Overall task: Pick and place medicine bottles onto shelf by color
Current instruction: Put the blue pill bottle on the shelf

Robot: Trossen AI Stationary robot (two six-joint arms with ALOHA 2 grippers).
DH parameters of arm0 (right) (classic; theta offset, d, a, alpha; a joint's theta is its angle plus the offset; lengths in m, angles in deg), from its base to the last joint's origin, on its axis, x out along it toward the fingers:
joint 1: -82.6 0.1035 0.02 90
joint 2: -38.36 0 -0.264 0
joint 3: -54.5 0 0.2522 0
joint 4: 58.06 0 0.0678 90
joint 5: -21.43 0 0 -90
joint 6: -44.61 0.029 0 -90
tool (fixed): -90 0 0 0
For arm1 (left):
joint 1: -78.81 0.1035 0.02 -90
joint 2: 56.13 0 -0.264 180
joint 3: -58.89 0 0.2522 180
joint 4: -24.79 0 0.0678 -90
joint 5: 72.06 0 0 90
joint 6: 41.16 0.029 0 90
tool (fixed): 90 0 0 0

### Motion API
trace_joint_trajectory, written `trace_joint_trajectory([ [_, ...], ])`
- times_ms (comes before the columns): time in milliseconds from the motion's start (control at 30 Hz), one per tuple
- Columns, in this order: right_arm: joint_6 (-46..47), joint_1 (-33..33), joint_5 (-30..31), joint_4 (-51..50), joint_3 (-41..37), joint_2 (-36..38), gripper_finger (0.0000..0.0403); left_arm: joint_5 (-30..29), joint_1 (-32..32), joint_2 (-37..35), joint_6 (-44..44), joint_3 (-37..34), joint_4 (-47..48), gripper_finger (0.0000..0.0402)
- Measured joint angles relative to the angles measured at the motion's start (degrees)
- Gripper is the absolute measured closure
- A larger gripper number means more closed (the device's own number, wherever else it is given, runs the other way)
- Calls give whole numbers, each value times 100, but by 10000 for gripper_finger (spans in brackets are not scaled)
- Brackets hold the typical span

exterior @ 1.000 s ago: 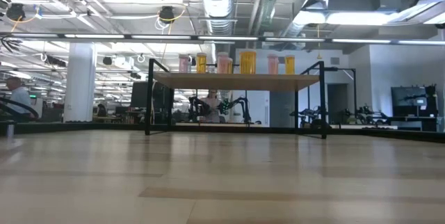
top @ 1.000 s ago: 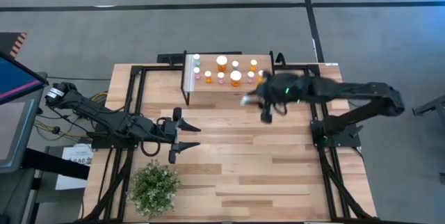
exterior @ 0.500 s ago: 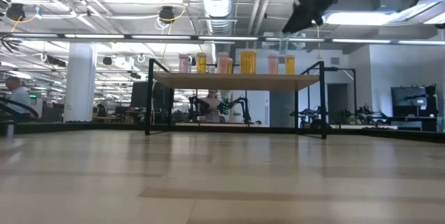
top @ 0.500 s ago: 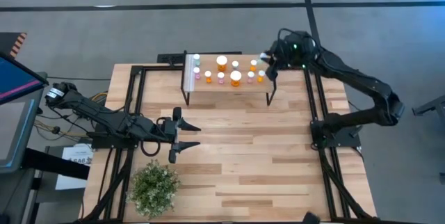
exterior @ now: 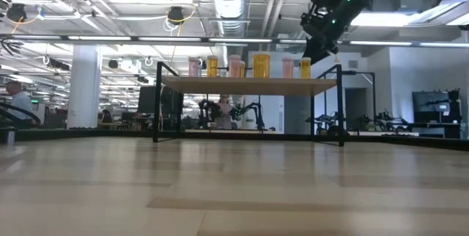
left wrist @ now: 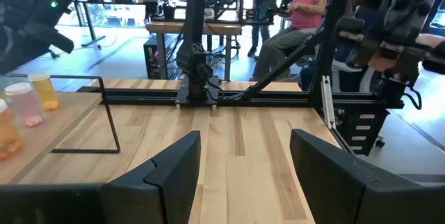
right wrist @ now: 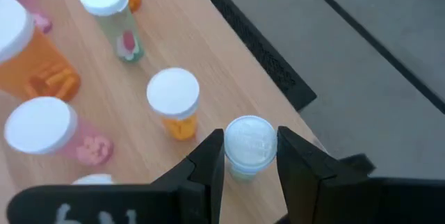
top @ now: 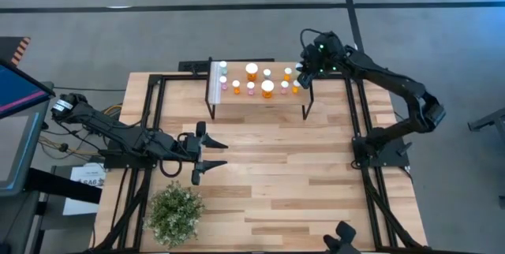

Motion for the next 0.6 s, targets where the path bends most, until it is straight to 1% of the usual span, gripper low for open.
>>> trace_joint_trajectory([
  [133,-6,4,-6,4,9,-106,278,1,-1,0,0,-1,0,191],
  [333,-6,44,-32,-33,10,-75,274,3,-1,0,0,0,0,191],
  [600,-6,44,-31,-183,-4,105,225,5,1,0,2,1,0,191],
])
